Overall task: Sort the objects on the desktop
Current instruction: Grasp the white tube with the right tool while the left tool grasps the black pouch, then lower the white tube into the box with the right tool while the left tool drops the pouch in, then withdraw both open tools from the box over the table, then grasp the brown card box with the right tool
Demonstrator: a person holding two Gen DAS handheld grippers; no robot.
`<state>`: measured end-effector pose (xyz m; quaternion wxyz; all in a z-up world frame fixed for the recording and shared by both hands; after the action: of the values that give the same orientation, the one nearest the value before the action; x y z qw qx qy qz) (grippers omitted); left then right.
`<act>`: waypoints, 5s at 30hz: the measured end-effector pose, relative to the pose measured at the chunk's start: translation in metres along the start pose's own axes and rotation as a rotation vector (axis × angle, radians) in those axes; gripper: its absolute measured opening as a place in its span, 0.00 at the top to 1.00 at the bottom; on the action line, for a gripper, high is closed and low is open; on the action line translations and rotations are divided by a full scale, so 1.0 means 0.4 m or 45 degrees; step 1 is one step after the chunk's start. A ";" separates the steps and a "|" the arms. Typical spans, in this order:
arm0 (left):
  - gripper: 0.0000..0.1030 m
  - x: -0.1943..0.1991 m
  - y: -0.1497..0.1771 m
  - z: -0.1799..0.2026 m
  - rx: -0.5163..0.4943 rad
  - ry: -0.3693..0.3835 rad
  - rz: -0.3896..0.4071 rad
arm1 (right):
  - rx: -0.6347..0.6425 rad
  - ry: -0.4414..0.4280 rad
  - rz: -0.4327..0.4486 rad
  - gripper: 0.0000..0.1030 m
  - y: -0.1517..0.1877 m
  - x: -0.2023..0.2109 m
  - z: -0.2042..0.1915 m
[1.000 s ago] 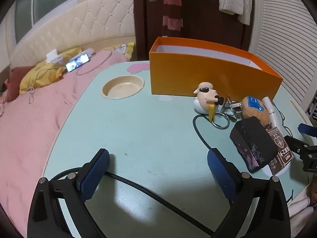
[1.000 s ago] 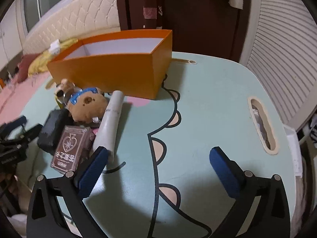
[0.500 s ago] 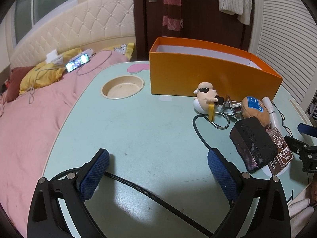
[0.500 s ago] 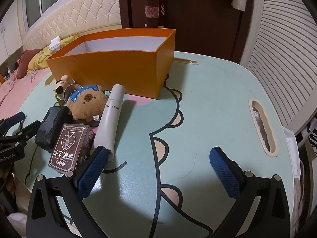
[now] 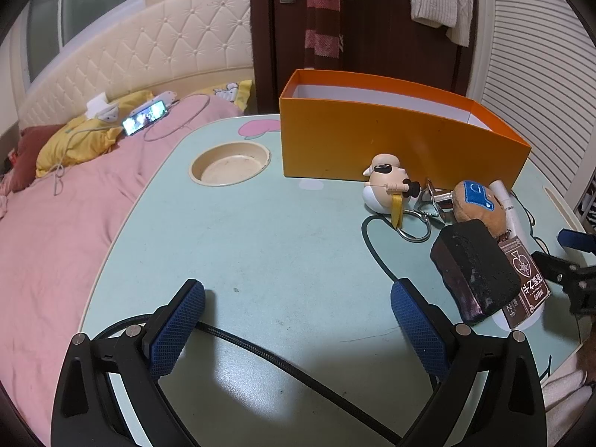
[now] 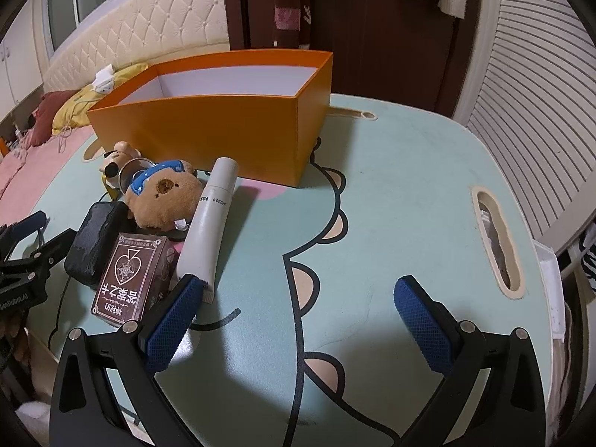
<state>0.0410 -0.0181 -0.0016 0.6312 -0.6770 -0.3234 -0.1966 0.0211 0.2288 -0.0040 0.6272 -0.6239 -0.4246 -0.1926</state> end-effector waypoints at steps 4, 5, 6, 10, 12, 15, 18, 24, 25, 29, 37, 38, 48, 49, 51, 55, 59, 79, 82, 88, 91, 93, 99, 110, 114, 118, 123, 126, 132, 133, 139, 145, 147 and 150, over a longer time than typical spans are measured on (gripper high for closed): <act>0.03 0.001 -0.001 0.001 0.000 0.002 -0.001 | -0.056 -0.050 0.078 0.01 -0.022 0.032 -0.002; 0.03 0.001 -0.001 0.001 -0.001 0.002 -0.002 | -0.046 -0.060 0.108 0.01 -0.029 0.041 -0.009; 0.03 0.001 -0.002 0.001 -0.001 0.003 -0.002 | -0.031 -0.061 0.116 0.03 -0.037 0.043 -0.017; 0.03 0.001 -0.002 0.001 -0.001 0.006 -0.004 | 0.001 -0.091 0.047 0.36 -0.072 0.011 -0.047; 0.03 0.001 -0.002 0.000 -0.001 0.007 -0.005 | -0.002 -0.097 -0.003 0.45 -0.078 -0.018 -0.056; 0.02 0.001 -0.003 0.002 -0.002 0.008 -0.005 | 0.024 -0.092 -0.023 0.55 -0.078 -0.040 -0.070; 0.02 0.003 -0.003 0.004 -0.003 0.008 -0.005 | 0.169 -0.039 -0.007 0.78 -0.065 -0.043 -0.106; 0.02 0.005 -0.003 0.002 -0.010 0.011 -0.003 | 0.170 -0.010 0.034 0.78 -0.053 -0.028 -0.101; 0.02 0.005 -0.002 -0.004 -0.013 0.014 -0.003 | 0.153 -0.020 0.051 0.78 -0.051 -0.020 -0.094; 0.02 0.004 -0.003 -0.010 -0.017 0.016 -0.003 | 0.129 -0.035 0.123 0.78 -0.053 0.018 -0.081; 0.21 0.040 -0.001 -0.006 -0.003 0.106 0.060 | 0.109 -0.113 0.147 0.78 -0.040 0.051 -0.075; 0.32 0.054 -0.007 -0.005 0.008 0.126 0.079 | 0.107 -0.113 0.148 0.78 -0.036 0.051 -0.073; 0.33 0.107 -0.034 0.144 -0.161 0.310 0.096 | 0.026 -0.159 0.173 0.78 -0.021 0.062 -0.033; 0.33 0.107 -0.041 0.155 -0.169 0.311 0.101 | 0.024 -0.164 0.172 0.78 -0.019 0.061 -0.031; 0.34 0.097 -0.051 0.179 -0.183 0.319 0.092 | 0.019 -0.171 0.171 0.78 -0.017 0.061 -0.026; 0.51 0.065 -0.061 0.210 -0.212 0.331 0.038 | 0.012 -0.183 0.174 0.78 -0.017 0.064 -0.018; 0.51 0.051 -0.051 0.180 -0.151 0.353 -0.016 | 0.004 -0.189 0.167 0.78 -0.015 0.061 -0.015; 0.64 0.175 -0.091 0.054 -0.102 0.278 0.219 | 0.062 -0.240 0.272 0.78 -0.025 0.110 -0.037; 0.64 0.190 -0.165 0.042 -0.124 0.279 0.280 | 0.087 -0.310 0.330 0.78 -0.049 0.139 -0.045; 0.64 0.144 -0.291 0.063 -0.166 0.273 0.325 | 0.122 -0.340 0.382 0.78 -0.161 0.137 -0.056; 0.64 0.078 -0.341 0.079 -0.161 0.289 0.282 | 0.139 -0.332 0.398 0.78 -0.225 0.111 -0.061; 0.64 0.026 -0.364 0.089 -0.143 0.304 0.235 | 0.138 -0.331 0.395 0.78 -0.263 0.080 -0.061; 0.64 -0.087 -0.379 0.113 -0.123 0.288 0.137 | 0.077 -0.331 0.326 0.78 -0.328 -0.030 -0.040; 0.56 -0.072 -0.369 0.083 -0.085 0.263 0.189 | -0.015 -0.340 0.388 0.31 -0.340 -0.069 -0.008; 0.44 -0.008 -0.365 0.036 -0.058 0.257 0.228 | -0.001 -0.375 0.438 0.31 -0.336 -0.020 -0.011; 0.43 0.067 -0.360 -0.018 -0.058 0.202 0.288 | 0.015 -0.383 0.448 0.31 -0.312 0.028 -0.018; 0.30 0.173 -0.343 -0.087 -0.037 0.111 0.342 | -0.004 -0.370 0.416 0.31 -0.252 0.082 -0.019; 0.27 0.197 -0.307 -0.087 -0.053 0.121 0.300 | -0.030 -0.411 0.335 0.31 -0.200 0.098 -0.027; 0.24 0.135 -0.137 -0.010 -0.087 0.161 0.065 | -0.026 -0.430 0.126 0.31 -0.082 0.076 -0.057; 0.23 0.118 -0.111 0.002 -0.083 0.163 0.022 | -0.035 -0.412 0.105 0.31 -0.062 0.072 -0.055; 0.20 0.068 -0.030 0.071 -0.136 0.161 -0.069 | -0.030 -0.180 0.040 0.31 -0.017 0.068 -0.032; 0.00 0.041 0.000 0.067 -0.105 0.077 -0.036 | 0.003 -0.082 -0.030 0.30 0.013 0.031 -0.033; 0.00 0.039 0.002 0.066 -0.102 0.077 -0.023 | 0.033 -0.043 -0.035 0.25 0.019 0.021 -0.036; 0.00 0.036 0.005 0.065 -0.097 0.077 -0.008 | 0.032 -0.017 -0.022 0.12 0.025 0.006 -0.028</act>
<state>0.0490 0.0103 0.0033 0.6139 -0.6932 -0.2985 -0.2312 0.0334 0.2204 -0.0069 0.6304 -0.6135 -0.4367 -0.1885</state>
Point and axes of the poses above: each gripper's, at about its wrist camera, not at the fingertips, and x roughly against the way its jaws point, z to its right, y to its underside, the point moved 1 cm from there along -x, roughly the way its jaws point, and after that the axes turned 10 degrees about -y, right-handed, at the moved point
